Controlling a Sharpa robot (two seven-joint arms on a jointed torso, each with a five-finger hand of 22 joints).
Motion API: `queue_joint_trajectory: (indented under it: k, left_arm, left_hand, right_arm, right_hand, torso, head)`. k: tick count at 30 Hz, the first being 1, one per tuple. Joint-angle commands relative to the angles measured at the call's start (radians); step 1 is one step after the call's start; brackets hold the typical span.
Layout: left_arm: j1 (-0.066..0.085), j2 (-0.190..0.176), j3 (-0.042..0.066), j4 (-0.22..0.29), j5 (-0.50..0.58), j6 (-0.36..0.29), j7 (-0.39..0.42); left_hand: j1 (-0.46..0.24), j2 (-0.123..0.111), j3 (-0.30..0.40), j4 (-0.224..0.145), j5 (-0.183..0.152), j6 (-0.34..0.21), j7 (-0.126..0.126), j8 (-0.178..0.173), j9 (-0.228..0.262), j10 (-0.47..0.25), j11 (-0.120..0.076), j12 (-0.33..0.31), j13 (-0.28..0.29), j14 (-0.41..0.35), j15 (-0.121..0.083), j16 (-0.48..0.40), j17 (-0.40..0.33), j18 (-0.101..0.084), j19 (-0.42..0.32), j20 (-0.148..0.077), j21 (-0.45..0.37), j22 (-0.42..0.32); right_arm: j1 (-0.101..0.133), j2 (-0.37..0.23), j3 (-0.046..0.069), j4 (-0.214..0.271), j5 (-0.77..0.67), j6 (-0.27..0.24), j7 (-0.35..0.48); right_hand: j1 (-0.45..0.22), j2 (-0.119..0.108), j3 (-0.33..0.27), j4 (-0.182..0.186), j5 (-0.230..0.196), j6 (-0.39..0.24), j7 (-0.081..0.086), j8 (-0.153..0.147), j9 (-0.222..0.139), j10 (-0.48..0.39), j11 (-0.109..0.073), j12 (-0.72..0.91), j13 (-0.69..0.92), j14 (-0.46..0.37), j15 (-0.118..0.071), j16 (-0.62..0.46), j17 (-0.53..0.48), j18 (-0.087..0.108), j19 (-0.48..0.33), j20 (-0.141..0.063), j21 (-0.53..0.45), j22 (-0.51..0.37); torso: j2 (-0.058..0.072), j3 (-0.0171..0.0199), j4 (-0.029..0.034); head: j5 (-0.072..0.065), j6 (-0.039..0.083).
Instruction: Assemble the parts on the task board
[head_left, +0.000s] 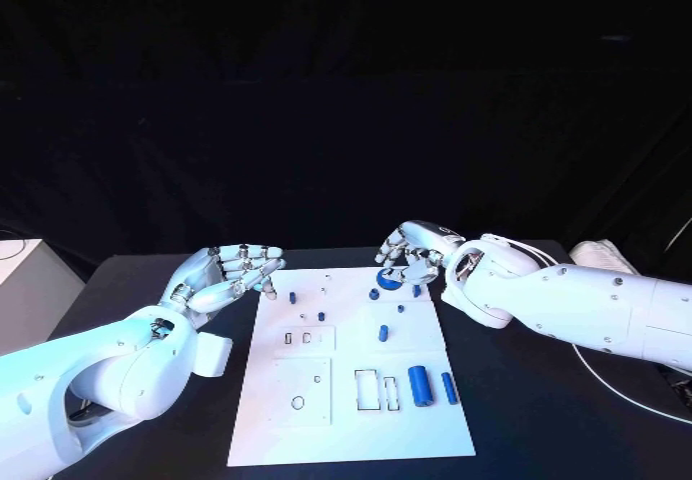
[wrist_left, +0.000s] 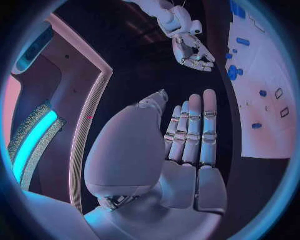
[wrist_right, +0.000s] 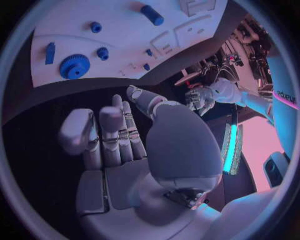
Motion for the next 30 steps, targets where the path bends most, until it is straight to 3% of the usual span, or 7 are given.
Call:
queue_joint_trajectory:
  k: [1,6,13,16,26,30]
  left_arm:
    - [0.002,-0.004,0.002,0.017,-0.019,0.041,-0.005]
    - [0.002,-0.005,0.004,0.023,-0.023,0.042,-0.008]
    - [0.002,-0.004,0.005,0.024,-0.024,0.042,-0.01]
    - [0.002,-0.005,0.005,0.025,-0.024,0.041,-0.01]
    - [0.002,-0.006,0.006,0.026,-0.024,0.04,-0.012]
    - [0.002,-0.008,0.006,0.027,-0.023,0.04,-0.012]
  left_hand:
    - [-0.004,-0.011,0.008,-0.001,-0.004,0.006,0.0,0.004,0.003,0.005,-0.001,0.002,0.002,-0.003,-0.004,0.016,0.004,0.012,-0.011,0.0,0.02,0.014]
    - [-0.007,-0.013,0.013,-0.001,-0.005,0.005,-0.001,0.005,0.007,0.004,-0.001,0.003,0.003,-0.002,-0.005,0.034,0.008,0.013,-0.016,0.0,0.043,0.029]
    - [-0.009,-0.014,0.014,0.0,-0.005,0.004,-0.001,0.005,0.008,0.003,-0.001,0.002,0.003,-0.001,-0.004,0.04,0.009,0.013,-0.018,0.0,0.05,0.033]
    - [-0.011,-0.015,0.015,0.0,-0.005,0.003,0.0,0.005,0.008,0.001,0.0,0.002,0.003,-0.002,-0.004,0.043,0.01,0.013,-0.02,0.0,0.055,0.037]
    - [-0.012,-0.016,0.015,0.0,-0.005,0.0,0.001,0.004,0.009,-0.003,0.001,0.0,0.003,-0.004,-0.003,0.046,0.01,0.012,-0.022,0.0,0.06,0.04]
    - [-0.013,-0.016,0.015,0.0,-0.005,-0.001,0.002,0.003,0.009,-0.005,0.001,0.0,0.003,-0.005,-0.003,0.047,0.01,0.012,-0.023,0.001,0.062,0.041]
  right_arm:
    - [-0.001,0.012,0.001,-0.008,-0.169,0.065,-0.095]
    - [-0.003,0.029,0.001,-0.02,-0.214,0.088,-0.127]
    - [-0.01,0.043,0.001,-0.033,-0.249,0.116,-0.152]
    - [-0.013,0.048,0.001,-0.039,-0.256,0.131,-0.16]
    - [-0.02,0.06,0.001,-0.054,-0.268,0.146,-0.17]
    - [-0.022,0.065,0.001,-0.058,-0.268,0.147,-0.169]
  right_hand:
    - [-0.003,-0.012,-0.002,0.009,0.002,-0.009,0.001,0.006,0.009,-0.024,0.005,-0.005,-0.003,0.026,0.005,0.07,0.063,-0.019,0.017,0.005,0.064,0.082]
    - [-0.002,-0.018,-0.024,0.015,0.0,-0.019,-0.001,0.005,0.02,-0.067,0.01,-0.004,-0.004,0.024,0.007,0.129,0.113,-0.024,0.021,0.014,0.101,0.13]
    - [0.004,-0.015,-0.045,0.017,0.0,-0.024,-0.003,0.004,0.026,-0.088,0.01,-0.004,-0.002,0.027,0.006,0.167,0.145,-0.029,0.031,0.02,0.127,0.164]
    - [0.006,-0.013,-0.049,0.018,0.001,-0.024,-0.003,0.004,0.028,-0.092,0.01,-0.004,-0.001,0.027,0.007,0.171,0.146,-0.028,0.03,0.021,0.128,0.165]
    - [0.012,-0.007,-0.063,0.021,0.003,-0.026,-0.006,0.004,0.032,-0.099,0.009,-0.001,0.002,0.036,0.006,0.207,0.179,-0.023,0.021,0.021,0.116,0.145]
    - [0.013,-0.004,-0.063,0.022,0.005,-0.023,-0.006,0.005,0.033,-0.096,0.008,0.0,0.003,0.036,0.006,0.212,0.183,-0.024,0.023,0.021,0.12,0.152]
  torso:
    - [0.017,-0.0007,0.0113]
    - [0.027,-0.0016,0.0183]
    - [0.035,-0.003,0.0229]
    - [0.038,-0.0047,0.0254]
    - [0.044,-0.0077,0.0348]
    - [0.047,-0.008,0.0353]
  head:
    - [-0.008,0.002]
    - [-0.014,0.0]
    - [-0.017,0.0]
    - [-0.016,0.006]
    - [-0.023,0.003]
    - [-0.023,0.001]
